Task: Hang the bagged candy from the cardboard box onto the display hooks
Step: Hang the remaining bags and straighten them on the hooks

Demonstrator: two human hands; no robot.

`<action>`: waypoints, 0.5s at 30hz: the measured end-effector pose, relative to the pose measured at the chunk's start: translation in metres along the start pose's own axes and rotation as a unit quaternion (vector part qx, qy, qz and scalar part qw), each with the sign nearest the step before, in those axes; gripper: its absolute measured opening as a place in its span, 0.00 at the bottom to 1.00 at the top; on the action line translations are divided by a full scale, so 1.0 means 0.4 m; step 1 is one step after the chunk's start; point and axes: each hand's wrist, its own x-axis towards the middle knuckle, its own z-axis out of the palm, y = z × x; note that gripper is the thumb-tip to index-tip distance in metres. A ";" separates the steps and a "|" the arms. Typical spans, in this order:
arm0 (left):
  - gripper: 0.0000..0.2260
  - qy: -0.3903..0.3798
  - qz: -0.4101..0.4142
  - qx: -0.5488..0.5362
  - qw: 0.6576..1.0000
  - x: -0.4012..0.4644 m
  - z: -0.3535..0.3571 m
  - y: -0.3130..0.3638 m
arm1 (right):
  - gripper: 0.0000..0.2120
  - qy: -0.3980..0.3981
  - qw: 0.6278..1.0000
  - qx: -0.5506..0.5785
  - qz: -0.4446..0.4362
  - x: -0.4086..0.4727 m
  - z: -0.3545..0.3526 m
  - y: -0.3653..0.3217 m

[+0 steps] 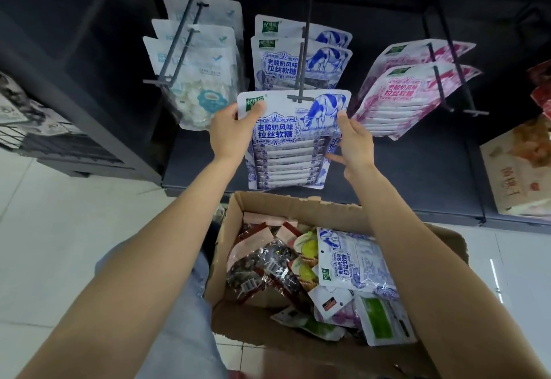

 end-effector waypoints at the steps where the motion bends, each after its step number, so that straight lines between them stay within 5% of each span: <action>1: 0.18 0.003 -0.005 0.003 1.000 0.009 0.006 -0.003 | 0.23 0.003 1.000 -0.007 0.002 0.006 0.002 0.000; 9: 0.20 0.020 -0.002 0.187 0.982 0.141 0.069 0.083 | 0.21 0.073 0.975 -0.198 -0.073 0.124 0.022 -0.063; 13: 0.26 0.032 -0.027 0.214 0.976 0.200 0.108 0.114 | 0.11 0.023 0.997 -0.034 -0.061 0.170 0.033 -0.099; 15: 0.23 0.038 -0.075 0.109 0.990 0.222 0.125 0.121 | 0.10 -0.030 0.997 0.034 -0.069 0.164 0.043 -0.109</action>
